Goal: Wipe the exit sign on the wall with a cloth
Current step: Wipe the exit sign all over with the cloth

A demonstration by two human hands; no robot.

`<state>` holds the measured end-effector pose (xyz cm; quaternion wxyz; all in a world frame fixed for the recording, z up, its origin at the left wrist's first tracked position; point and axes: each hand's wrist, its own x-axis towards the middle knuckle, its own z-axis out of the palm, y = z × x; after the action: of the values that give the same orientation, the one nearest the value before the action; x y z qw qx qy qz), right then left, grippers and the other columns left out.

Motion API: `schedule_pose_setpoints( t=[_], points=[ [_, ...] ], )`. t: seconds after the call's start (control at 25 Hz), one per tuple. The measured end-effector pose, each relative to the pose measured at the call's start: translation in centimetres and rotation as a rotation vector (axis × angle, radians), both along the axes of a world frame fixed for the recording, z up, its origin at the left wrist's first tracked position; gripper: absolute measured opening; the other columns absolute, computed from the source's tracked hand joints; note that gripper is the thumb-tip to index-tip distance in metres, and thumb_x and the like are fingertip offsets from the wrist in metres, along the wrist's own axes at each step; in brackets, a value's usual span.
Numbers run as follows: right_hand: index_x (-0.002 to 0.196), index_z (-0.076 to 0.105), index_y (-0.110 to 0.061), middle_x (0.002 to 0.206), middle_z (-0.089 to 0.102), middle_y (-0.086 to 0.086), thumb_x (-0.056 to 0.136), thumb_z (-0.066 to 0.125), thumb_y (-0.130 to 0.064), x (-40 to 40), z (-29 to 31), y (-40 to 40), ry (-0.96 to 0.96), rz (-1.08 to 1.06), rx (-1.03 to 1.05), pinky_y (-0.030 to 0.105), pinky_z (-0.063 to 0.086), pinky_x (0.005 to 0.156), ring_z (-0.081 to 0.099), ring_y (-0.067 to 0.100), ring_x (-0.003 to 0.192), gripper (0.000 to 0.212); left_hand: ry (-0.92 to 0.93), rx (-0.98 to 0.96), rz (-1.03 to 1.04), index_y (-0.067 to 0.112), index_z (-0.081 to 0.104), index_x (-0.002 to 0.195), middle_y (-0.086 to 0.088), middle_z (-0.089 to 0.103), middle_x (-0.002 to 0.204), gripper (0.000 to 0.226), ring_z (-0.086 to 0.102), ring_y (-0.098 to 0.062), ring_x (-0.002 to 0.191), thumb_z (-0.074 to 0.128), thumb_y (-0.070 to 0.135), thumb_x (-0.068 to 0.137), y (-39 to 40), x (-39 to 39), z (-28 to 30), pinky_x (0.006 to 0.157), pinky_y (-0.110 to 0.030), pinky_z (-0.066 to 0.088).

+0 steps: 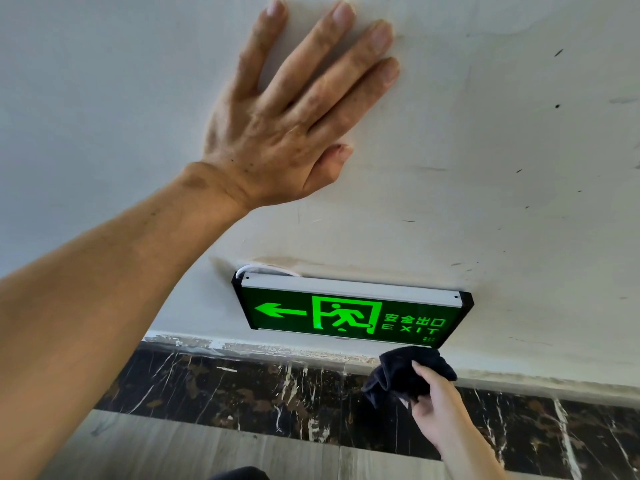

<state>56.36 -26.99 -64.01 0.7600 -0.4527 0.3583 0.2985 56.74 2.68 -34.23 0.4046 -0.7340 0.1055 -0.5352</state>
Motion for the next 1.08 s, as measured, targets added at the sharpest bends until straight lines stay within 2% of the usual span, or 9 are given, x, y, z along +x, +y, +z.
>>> schedule_pose_setpoints(
  t=[0.16, 0.28, 0.36, 0.48, 0.6, 0.68, 0.76, 0.88, 1.08],
  points=[
    [0.135, 0.050, -0.012, 0.130, 0.058, 0.014, 0.086, 0.062, 0.004, 0.1, 1.0, 1.2, -0.107, -0.057, 0.072, 0.038, 0.046, 0.085, 0.056, 0.029, 0.110, 0.052, 0.015, -0.018, -0.006, 0.012, 0.036, 0.157, -0.008, 0.035, 0.157, 0.064, 0.033, -0.035, 0.144, 0.036, 0.040, 0.099, 0.0, -0.1, 0.0, 0.118, -0.060, 0.020],
    [0.123, 0.053, -0.014, 0.120, 0.060, 0.012, 0.087, 0.062, 0.006, -0.4, 1.2, 1.8, -0.137, -0.060, 0.040, 0.041, 0.046, 0.085, 0.056, 0.030, 0.107, 0.043, 0.022, -0.025, -0.013, 0.013, 0.036, 0.156, -0.007, 0.036, 0.157, 0.064, 0.035, -0.034, 0.144, 0.037, 0.039, 0.098, -0.1, -0.1, 0.0, 0.117, -0.060, 0.022],
    [0.120, 0.053, -0.014, 0.119, 0.060, 0.012, 0.086, 0.061, 0.007, -0.9, 1.1, 2.5, -0.151, -0.032, 0.026, 0.045, 0.045, 0.088, 0.057, 0.028, 0.101, 0.041, 0.022, -0.030, -0.020, 0.013, 0.036, 0.156, -0.007, 0.036, 0.157, 0.064, 0.035, -0.034, 0.144, 0.039, 0.039, 0.098, -0.1, -0.1, 0.0, 0.117, -0.060, 0.022],
    [0.114, 0.055, -0.011, 0.116, 0.061, 0.013, 0.084, 0.064, 0.007, -2.0, 1.0, 3.8, -0.158, 0.045, -0.001, 0.052, 0.045, 0.093, 0.055, 0.032, 0.108, 0.036, 0.023, -0.042, -0.028, 0.013, 0.034, 0.156, -0.006, 0.035, 0.156, 0.064, 0.036, -0.033, 0.143, 0.040, 0.039, 0.098, 0.0, -0.1, -0.1, 0.115, -0.061, 0.023],
    [0.106, 0.058, -0.010, 0.110, 0.064, 0.013, 0.084, 0.066, 0.006, -3.2, 1.0, 5.8, -0.180, 0.125, -0.026, 0.054, 0.046, 0.093, 0.059, 0.027, 0.100, 0.028, 0.028, -0.057, -0.050, 0.014, 0.033, 0.156, -0.005, 0.035, 0.156, 0.064, 0.036, -0.032, 0.143, 0.041, 0.038, 0.097, -0.1, 0.0, -0.1, 0.118, -0.058, 0.020],
    [0.107, 0.058, -0.010, 0.109, 0.064, 0.011, 0.084, 0.067, 0.004, -4.0, 1.0, 7.1, -0.209, 0.167, -0.040, 0.054, 0.047, 0.093, 0.060, 0.023, 0.096, 0.029, 0.034, -0.061, -0.060, 0.015, 0.031, 0.157, -0.005, 0.034, 0.156, 0.067, 0.035, -0.031, 0.143, 0.044, 0.039, 0.095, 0.0, 0.1, -0.1, 0.120, -0.055, 0.014],
    [0.107, 0.059, -0.009, 0.107, 0.066, 0.011, 0.084, 0.068, 0.003, -4.5, 0.9, 8.3, -0.238, 0.207, -0.066, 0.050, 0.051, 0.086, 0.061, 0.023, 0.096, 0.027, 0.040, -0.071, -0.068, 0.016, 0.031, 0.156, -0.004, 0.034, 0.156, 0.068, 0.035, -0.030, 0.143, 0.046, 0.039, 0.094, 0.0, 0.1, -0.1, 0.120, -0.054, 0.012],
    [0.096, 0.061, -0.013, 0.100, 0.067, 0.009, 0.083, 0.069, 0.003, -5.0, 0.8, 9.5, -0.264, 0.231, -0.100, 0.039, 0.053, 0.069, 0.063, 0.022, 0.090, 0.022, 0.051, -0.083, -0.095, 0.016, 0.032, 0.155, -0.003, 0.035, 0.155, 0.067, 0.037, -0.030, 0.142, 0.045, 0.038, 0.094, -0.1, 0.1, 0.0, 0.118, -0.056, 0.020],
    [0.100, 0.062, -0.010, 0.102, 0.069, 0.012, 0.083, 0.070, 0.001, -5.7, 0.8, 11.2, -0.270, 0.283, -0.101, 0.038, 0.053, 0.067, 0.064, 0.025, 0.093, 0.021, 0.057, -0.095, -0.128, 0.015, 0.039, 0.153, -0.004, 0.043, 0.153, 0.066, 0.040, -0.030, 0.140, 0.049, 0.039, 0.092, -0.3, 0.1, 0.1, 0.115, -0.058, 0.025]
  ],
)
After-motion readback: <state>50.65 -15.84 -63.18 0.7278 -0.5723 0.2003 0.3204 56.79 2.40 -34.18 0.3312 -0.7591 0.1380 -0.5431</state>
